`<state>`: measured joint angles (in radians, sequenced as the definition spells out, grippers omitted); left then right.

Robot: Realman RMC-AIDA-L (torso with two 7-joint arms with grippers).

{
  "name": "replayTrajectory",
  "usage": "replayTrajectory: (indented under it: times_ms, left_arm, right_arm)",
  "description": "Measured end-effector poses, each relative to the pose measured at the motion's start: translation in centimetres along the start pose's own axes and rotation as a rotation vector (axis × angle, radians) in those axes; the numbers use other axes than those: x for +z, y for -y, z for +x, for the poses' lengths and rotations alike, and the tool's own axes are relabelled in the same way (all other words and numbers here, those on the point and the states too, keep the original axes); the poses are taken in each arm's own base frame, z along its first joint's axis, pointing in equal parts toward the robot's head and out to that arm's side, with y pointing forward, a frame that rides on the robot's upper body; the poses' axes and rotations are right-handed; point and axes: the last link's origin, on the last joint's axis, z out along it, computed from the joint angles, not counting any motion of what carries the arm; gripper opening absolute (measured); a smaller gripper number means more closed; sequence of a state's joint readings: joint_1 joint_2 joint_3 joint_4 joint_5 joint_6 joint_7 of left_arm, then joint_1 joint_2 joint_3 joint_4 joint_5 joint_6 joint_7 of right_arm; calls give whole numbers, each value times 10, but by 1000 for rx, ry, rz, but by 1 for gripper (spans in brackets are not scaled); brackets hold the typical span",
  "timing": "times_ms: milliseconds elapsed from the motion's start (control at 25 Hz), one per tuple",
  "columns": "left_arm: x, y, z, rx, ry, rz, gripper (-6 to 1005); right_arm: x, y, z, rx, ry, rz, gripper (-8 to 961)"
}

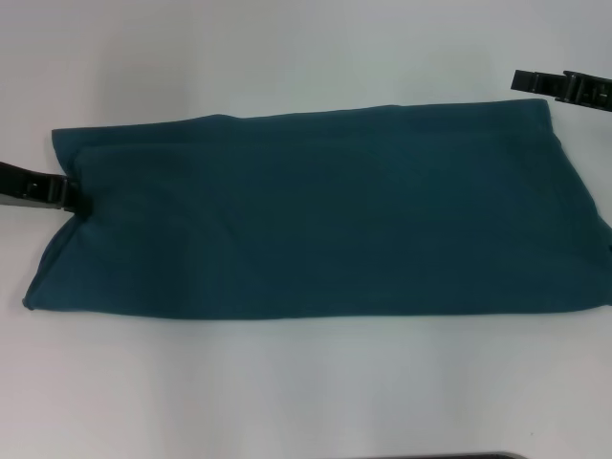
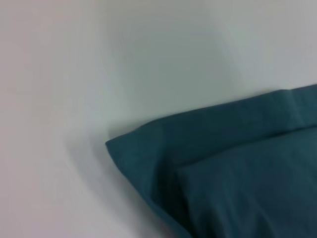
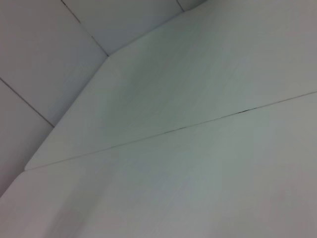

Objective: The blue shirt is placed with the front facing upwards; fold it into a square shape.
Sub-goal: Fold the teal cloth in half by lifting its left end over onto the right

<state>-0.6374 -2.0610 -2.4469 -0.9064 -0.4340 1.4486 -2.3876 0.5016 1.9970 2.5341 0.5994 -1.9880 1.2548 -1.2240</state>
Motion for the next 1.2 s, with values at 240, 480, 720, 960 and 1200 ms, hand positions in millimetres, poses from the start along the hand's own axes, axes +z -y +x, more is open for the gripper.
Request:
replayTrajectory:
  times_ms: [240,480,720,960,1200]
  left_arm:
    - [-7,8,0,-9,-12,16,16]
    - [-11,13,-2,-14,-11,28,16]
    - [-16,20,-2,-19,-14,48,16]
    - [-26,30,-1,-25,-21,75,17]
    - [-38,45,-7,-56,-34,96,17]
  right_arm:
    - [0,0,0,0,0,0,178]
    - [1,0,0,0,0,-1,179]
    - [1,-1,-1,-2,0,-3,179]
    - [3,-2,-2,-4,1,-6,179]
    - [5,-4,-1,-2,1,-10,180]
